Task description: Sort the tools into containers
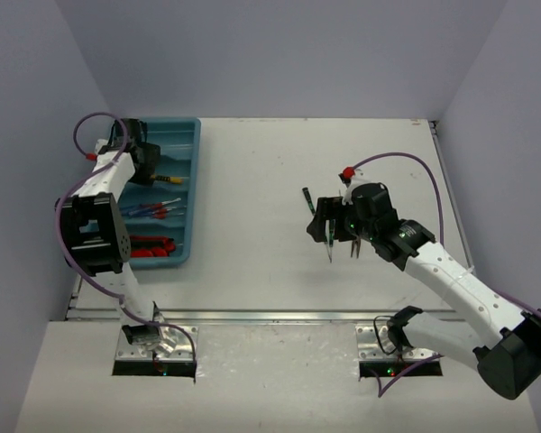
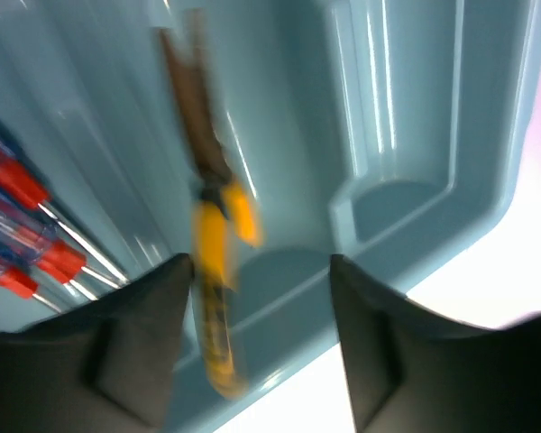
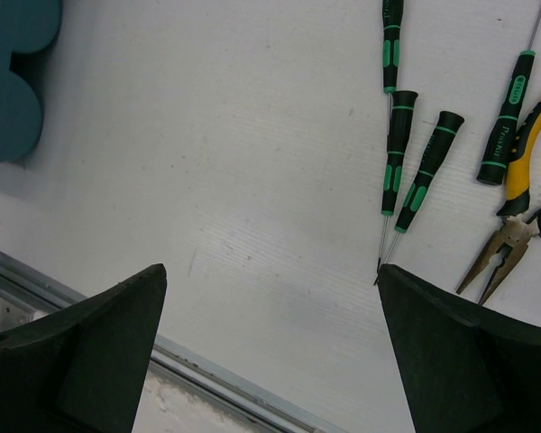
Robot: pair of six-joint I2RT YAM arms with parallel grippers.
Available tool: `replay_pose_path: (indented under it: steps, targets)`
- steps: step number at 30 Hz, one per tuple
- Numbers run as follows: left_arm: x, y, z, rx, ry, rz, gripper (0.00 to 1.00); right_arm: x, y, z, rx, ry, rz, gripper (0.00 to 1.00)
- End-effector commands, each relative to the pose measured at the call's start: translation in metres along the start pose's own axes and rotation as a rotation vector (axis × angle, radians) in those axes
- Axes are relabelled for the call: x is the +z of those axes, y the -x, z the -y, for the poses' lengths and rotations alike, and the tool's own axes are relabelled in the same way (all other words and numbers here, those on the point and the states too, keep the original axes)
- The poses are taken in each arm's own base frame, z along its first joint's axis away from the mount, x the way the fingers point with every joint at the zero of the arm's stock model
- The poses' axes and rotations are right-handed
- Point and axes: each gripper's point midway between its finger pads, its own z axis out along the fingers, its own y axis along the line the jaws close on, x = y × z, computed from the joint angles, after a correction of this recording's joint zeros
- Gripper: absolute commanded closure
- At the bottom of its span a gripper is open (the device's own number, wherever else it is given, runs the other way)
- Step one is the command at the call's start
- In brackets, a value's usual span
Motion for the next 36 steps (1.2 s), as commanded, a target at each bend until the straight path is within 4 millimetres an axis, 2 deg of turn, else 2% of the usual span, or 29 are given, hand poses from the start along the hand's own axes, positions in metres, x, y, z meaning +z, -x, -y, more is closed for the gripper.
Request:
replay_pose_path:
  steps: [1, 4, 6, 7, 8, 9, 10, 11, 13, 15, 16, 18, 20, 23, 25, 26, 27, 29, 30, 32, 36]
  targets:
    - [-0.016, 0.011, 0.025, -0.052, -0.113, -0.004, 0.29, 0.001, 0.007, 0.006, -0.014, -0.028, 0.034, 0.01]
    - [-0.028, 0.019, 0.03, -0.057, -0.141, 0.002, 0.25, 0.003, 0.006, 0.009, -0.007, -0.044, 0.027, 0.01]
    - [-0.05, 0.029, 0.039, -0.065, -0.195, 0.005, 0.23, 0.006, 0.006, 0.016, 0.008, -0.066, 0.019, 0.01]
    - [-0.05, 0.031, 0.038, -0.065, -0.193, 0.007, 0.23, 0.007, 0.005, 0.016, 0.01, -0.069, 0.014, 0.01]
    - [-0.071, 0.038, 0.047, -0.065, -0.251, 0.017, 0.21, 0.009, 0.005, 0.024, 0.027, -0.091, 0.003, 0.01]
    - [-0.078, 0.042, 0.049, -0.064, -0.269, 0.024, 0.21, 0.011, 0.003, 0.027, 0.035, -0.099, -0.009, 0.01]
    - [-0.097, 0.047, 0.055, -0.051, -0.323, 0.03, 0.19, 0.014, 0.002, 0.035, 0.049, -0.124, -0.023, 0.01]
    - [-0.118, 0.051, 0.061, -0.036, -0.383, 0.038, 0.17, 0.016, -0.001, 0.045, 0.065, -0.161, -0.04, 0.01]
    - [-0.171, 0.054, 0.068, 0.019, -0.542, 0.066, 0.07, 0.015, 0.001, 0.075, 0.113, -0.274, -0.045, 0.01]
    - [-0.216, 0.041, 0.065, 0.133, -0.707, 0.053, 0.0, 0.014, -0.003, 0.101, 0.164, -0.361, -0.066, 0.01]
    - [-0.233, 0.031, 0.06, 0.186, -0.78, 0.038, 0.0, 0.014, -0.003, 0.114, 0.19, -0.398, -0.07, 0.01]
    - [-0.249, 0.012, 0.038, 0.258, -0.84, 0.007, 0.0, 0.013, -0.005, 0.134, 0.224, -0.453, -0.087, 0.06]
    - [-0.256, -0.009, 0.013, 0.34, -0.883, -0.033, 0.0, 0.015, -0.009, 0.154, 0.251, -0.512, -0.109, 0.18]
    - [-0.246, -0.039, -0.023, 0.473, -0.886, -0.104, 0.0, 0.021, -0.013, 0.177, 0.266, -0.583, -0.154, 0.35]
    - [-0.238, -0.059, -0.046, 0.541, -0.885, -0.167, 0.0, 0.025, -0.014, 0.197, 0.294, -0.648, -0.177, 0.41]
    - [-0.241, -0.062, -0.049, 0.547, -0.889, -0.182, 0.0, 0.027, -0.015, 0.203, 0.312, -0.662, -0.186, 0.43]
    - [-0.234, -0.069, -0.064, 0.581, -0.866, -0.196, 0.0, 0.03, -0.011, 0.207, 0.332, -0.662, -0.183, 0.43]
    - [-0.227, -0.073, -0.076, 0.618, -0.844, -0.198, 0.0, 0.036, -0.011, 0.217, 0.371, -0.673, -0.2, 0.44]
    - [-0.221, -0.073, -0.083, 0.65, -0.818, -0.185, 0.0, 0.046, -0.016, 0.221, 0.382, -0.679, -0.235, 0.45]
    - [-0.218, -0.075, -0.088, 0.671, -0.799, -0.17, 0.0, 0.055, -0.01, 0.227, 0.387, -0.686, -0.24, 0.46]
    - [-0.22, -0.087, -0.089, 0.711, -0.824, -0.199, 0.0, 0.074, -0.015, 0.235, 0.415, -0.682, -0.286, 0.46]
